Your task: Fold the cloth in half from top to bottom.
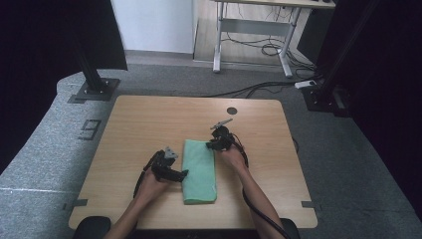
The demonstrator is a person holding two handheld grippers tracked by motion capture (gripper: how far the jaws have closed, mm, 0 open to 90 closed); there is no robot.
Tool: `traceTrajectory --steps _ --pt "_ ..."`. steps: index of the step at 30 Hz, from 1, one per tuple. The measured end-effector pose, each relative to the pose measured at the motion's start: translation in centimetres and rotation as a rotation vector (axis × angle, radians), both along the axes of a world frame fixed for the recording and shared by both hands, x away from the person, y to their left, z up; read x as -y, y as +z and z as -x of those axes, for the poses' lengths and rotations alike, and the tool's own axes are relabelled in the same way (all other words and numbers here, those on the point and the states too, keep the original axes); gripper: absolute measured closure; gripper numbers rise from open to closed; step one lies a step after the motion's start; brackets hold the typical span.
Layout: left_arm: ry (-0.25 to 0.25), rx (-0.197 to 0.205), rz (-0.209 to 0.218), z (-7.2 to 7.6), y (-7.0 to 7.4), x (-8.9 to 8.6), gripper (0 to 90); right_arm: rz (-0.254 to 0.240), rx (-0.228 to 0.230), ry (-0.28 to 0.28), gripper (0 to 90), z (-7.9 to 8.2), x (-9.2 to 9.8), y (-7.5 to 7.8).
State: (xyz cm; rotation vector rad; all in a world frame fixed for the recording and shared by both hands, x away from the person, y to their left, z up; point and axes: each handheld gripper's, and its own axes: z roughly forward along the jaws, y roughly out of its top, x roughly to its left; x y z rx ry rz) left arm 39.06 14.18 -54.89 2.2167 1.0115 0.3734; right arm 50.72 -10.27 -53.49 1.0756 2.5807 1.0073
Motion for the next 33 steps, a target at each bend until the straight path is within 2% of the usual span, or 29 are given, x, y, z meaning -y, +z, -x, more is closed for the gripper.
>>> traceTrajectory --steps 4,13,24,33 --pt "0.001 0.000 0.000 0.0 0.0 0.0 3.9 0.000 -0.008 0.001 84.3 0.0 0.0 0.2" --pt "0.005 -0.001 0.001 0.0 0.0 0.0 3.9 0.029 0.018 0.010 86.0 0.6 -0.2 1.2" --pt "0.012 -0.003 0.001 0.0 0.0 0.0 3.7 -0.007 0.089 0.059 86.0 2.6 -0.3 4.1" --pt "0.013 -0.003 -0.002 0.0 0.0 0.1 3.7 -0.039 0.125 0.100 85.9 4.8 0.1 5.9"
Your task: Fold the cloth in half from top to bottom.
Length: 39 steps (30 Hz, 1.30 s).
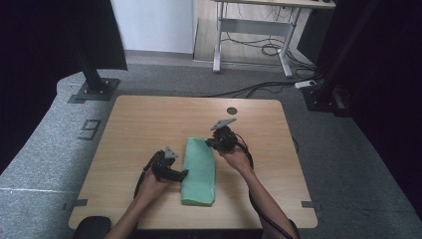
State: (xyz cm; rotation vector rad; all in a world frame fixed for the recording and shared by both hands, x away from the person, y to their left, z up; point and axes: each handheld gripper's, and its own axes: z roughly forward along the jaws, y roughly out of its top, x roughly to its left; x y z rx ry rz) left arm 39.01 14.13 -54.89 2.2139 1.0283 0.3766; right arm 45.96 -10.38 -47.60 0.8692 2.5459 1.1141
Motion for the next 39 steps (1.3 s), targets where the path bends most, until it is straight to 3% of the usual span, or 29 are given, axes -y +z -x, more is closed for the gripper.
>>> traceTrajectory --steps 16,39 --pt "0.009 0.001 0.001 0.1 0.0 0.1 3.7 -0.039 0.048 0.087 85.8 4.7 0.7 2.4" --pt "0.014 0.000 -0.002 0.1 0.0 0.1 3.7 -0.116 0.020 0.185 85.4 11.4 2.0 2.4"
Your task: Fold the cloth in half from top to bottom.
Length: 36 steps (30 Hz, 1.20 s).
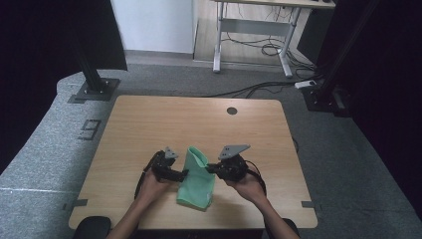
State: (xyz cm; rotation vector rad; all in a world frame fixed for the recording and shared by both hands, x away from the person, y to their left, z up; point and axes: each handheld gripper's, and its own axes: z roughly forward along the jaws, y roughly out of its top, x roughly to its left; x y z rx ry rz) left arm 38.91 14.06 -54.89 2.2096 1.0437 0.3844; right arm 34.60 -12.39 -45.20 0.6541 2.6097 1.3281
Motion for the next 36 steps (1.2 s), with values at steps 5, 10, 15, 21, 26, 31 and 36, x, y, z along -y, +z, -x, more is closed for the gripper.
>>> traceTrajectory --steps 5,10,15,21,26,31,36 --pt "0.004 0.000 0.004 0.0 0.0 0.0 3.7 -0.011 -0.025 0.021 85.2 1.2 0.0 -1.0" --pt "0.007 0.000 0.003 0.0 0.0 0.0 3.5 -0.011 -0.073 0.036 85.2 2.1 -0.2 -2.9" --pt "0.013 -0.002 0.004 0.0 0.0 0.1 2.7 0.001 -0.110 0.043 85.2 2.8 -0.4 -4.6" --pt "0.026 -0.005 0.000 -0.2 0.0 0.1 1.4 0.037 -0.139 0.030 85.2 3.1 -0.5 -6.6" --pt "0.034 -0.006 -0.002 -0.4 -0.1 0.1 0.5 0.075 -0.163 0.005 85.1 3.0 -0.8 -8.1" --pt "0.057 -0.006 0.001 -0.9 -0.1 0.0 0.3 0.100 -0.144 -0.013 85.2 2.3 -0.9 -8.2" --pt "0.089 -0.008 0.002 -2.3 0.0 -0.1 0.2 0.101 -0.140 -0.061 85.2 0.7 -0.6 -8.3"
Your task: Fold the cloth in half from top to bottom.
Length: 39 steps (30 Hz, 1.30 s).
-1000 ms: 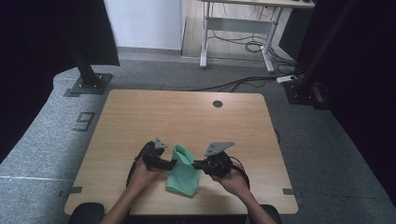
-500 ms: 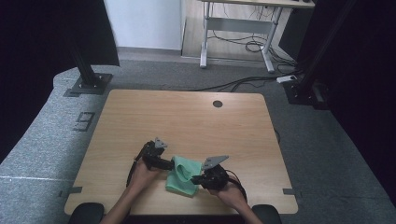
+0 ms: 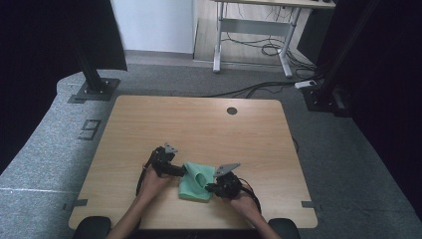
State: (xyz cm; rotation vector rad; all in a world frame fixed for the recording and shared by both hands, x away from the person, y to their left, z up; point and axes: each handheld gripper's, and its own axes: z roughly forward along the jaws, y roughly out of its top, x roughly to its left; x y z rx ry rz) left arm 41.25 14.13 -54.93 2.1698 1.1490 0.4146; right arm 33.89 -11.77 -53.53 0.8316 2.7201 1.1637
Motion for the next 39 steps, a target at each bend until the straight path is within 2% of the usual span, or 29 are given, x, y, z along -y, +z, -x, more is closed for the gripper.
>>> traceTrajectory --steps 3,6,9,15,17,20,25,28,31,35,39 --pt "-0.005 0.000 -0.001 -1.0 0.0 0.0 0.2 0.011 0.017 -0.026 85.2 -1.2 0.0 0.0" --pt "-0.056 -0.005 0.002 -1.4 0.1 -0.4 1.7 0.009 0.016 -0.041 85.0 -2.1 0.0 0.0" --pt "-0.091 -0.031 0.006 -1.1 0.7 -1.0 4.8 0.003 0.015 -0.048 84.3 -2.3 0.1 0.0" --pt "-0.147 -0.036 0.019 0.5 2.6 -2.3 5.3 -0.009 0.015 -0.058 82.3 -2.0 0.3 0.2" --pt "-0.145 -0.030 0.023 0.6 3.4 -2.7 5.4 -0.016 0.013 -0.059 81.6 -1.9 0.4 0.4" --pt "-0.127 -0.003 0.039 0.1 4.6 -2.8 5.8 -0.028 0.011 -0.056 80.4 -1.8 0.5 0.6" --pt "-0.128 0.019 0.048 -1.5 6.0 -1.0 6.0 -0.045 0.009 -0.059 76.5 -1.5 0.9 0.9" --pt "-0.142 0.016 0.027 -2.4 6.0 0.4 6.0 -0.048 0.010 -0.065 70.9 -1.2 1.4 1.1" --pt "-0.157 -0.003 0.001 -2.7 5.4 1.2 6.0 -0.045 0.023 -0.082 63.2 -1.0 2.0 1.3" --pt "-0.180 -0.014 -0.044 -2.0 4.5 1.3 6.0 -0.050 0.039 -0.097 52.2 -0.6 3.1 1.7" --pt "-0.188 -0.020 -0.035 -0.9 4.0 0.9 6.1 -0.057 0.046 -0.125 44.9 -0.6 4.2 2.3"
